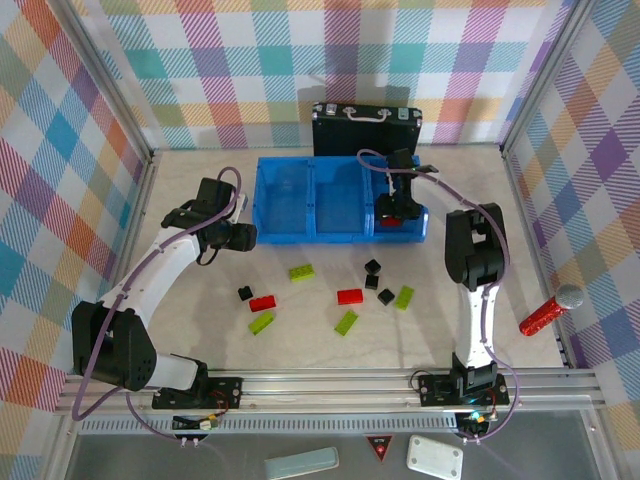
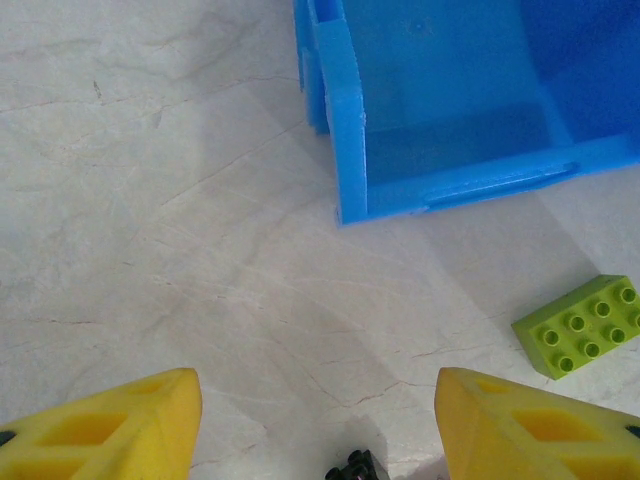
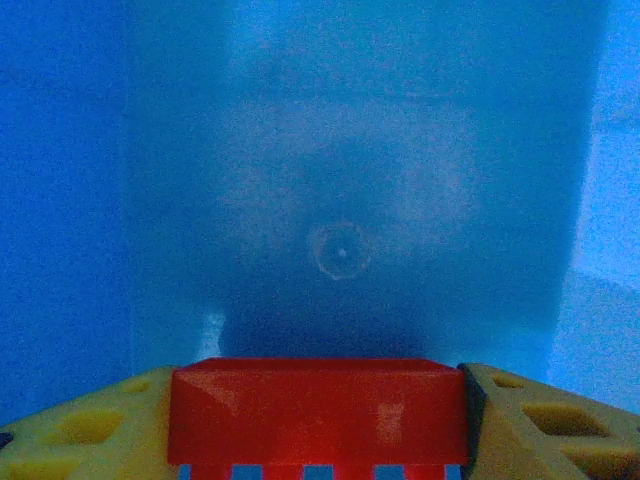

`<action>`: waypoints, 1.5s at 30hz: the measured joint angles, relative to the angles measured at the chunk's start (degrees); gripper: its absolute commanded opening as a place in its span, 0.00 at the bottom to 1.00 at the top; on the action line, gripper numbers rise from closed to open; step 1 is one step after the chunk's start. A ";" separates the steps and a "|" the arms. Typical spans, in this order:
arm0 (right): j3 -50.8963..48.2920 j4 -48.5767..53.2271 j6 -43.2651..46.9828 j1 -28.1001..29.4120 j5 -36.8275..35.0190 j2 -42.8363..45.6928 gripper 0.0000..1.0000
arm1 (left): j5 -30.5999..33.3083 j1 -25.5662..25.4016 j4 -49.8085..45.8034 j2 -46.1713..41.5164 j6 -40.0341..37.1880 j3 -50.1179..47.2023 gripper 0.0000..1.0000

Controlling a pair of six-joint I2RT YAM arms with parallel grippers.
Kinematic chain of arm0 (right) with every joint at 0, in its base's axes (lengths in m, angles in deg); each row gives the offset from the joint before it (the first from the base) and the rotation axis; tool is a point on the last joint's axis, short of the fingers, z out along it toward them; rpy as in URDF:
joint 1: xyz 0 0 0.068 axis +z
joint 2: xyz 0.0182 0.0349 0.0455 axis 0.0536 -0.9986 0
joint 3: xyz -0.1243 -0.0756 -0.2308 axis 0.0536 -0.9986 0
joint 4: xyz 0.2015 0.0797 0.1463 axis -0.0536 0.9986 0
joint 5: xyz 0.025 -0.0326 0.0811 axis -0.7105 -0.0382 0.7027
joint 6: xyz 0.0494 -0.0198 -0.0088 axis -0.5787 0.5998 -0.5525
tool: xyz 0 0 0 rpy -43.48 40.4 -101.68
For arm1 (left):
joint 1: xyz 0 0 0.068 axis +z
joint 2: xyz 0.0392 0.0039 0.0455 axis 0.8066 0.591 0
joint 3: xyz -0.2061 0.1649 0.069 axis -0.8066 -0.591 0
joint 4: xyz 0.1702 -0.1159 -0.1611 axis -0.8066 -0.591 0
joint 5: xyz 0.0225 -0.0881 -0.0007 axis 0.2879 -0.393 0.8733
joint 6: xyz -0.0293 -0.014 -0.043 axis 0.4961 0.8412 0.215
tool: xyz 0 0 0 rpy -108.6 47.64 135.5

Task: Sort the legos into containers by color
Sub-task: Place the lego in the container.

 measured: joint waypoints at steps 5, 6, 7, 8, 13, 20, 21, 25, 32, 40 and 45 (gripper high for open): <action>1.99 -0.35 -0.04 -0.04 -0.02 -1.38 0.63 | 0.87 0.00 0.02 0.00 0.00 0.00 0.63; 2.40 -0.33 -0.07 -0.04 0.02 -1.66 0.65 | 0.90 0.00 0.00 -0.02 0.00 0.00 0.64; 2.69 -0.35 -0.20 -0.04 0.02 -1.86 0.65 | 0.92 0.00 0.00 0.00 0.00 0.00 0.64; 3.08 -0.33 -0.26 -0.04 0.02 -2.10 0.67 | 0.92 0.00 0.02 -0.02 0.00 0.00 0.64; 3.43 0.04 -0.66 -0.07 0.02 -2.34 0.72 | 1.33 0.00 0.00 -0.02 0.00 0.00 0.64; 3.43 1.64 -0.72 -0.07 0.02 -2.32 0.80 | 1.33 0.00 0.00 -0.02 0.00 0.00 0.64; 3.43 1.66 -0.90 -0.07 -0.02 -2.27 0.80 | 1.33 0.00 0.00 -0.02 0.00 0.00 0.64; 3.39 2.47 -1.07 -0.07 -0.42 -1.55 0.80 | 1.31 0.00 0.00 -0.02 0.00 0.00 0.64; 2.27 3.96 -0.90 0.00 0.31 4.02 0.81 | 1.29 0.00 0.00 -0.02 0.00 0.00 0.64; -1.11 4.57 -1.18 1.33 1.14 12.41 0.80 | 1.25 0.00 0.00 -0.02 0.00 0.00 0.64; -5.46 6.10 -3.06 3.72 1.27 16.59 0.79 | 1.01 0.02 0.00 -0.02 0.00 0.00 0.64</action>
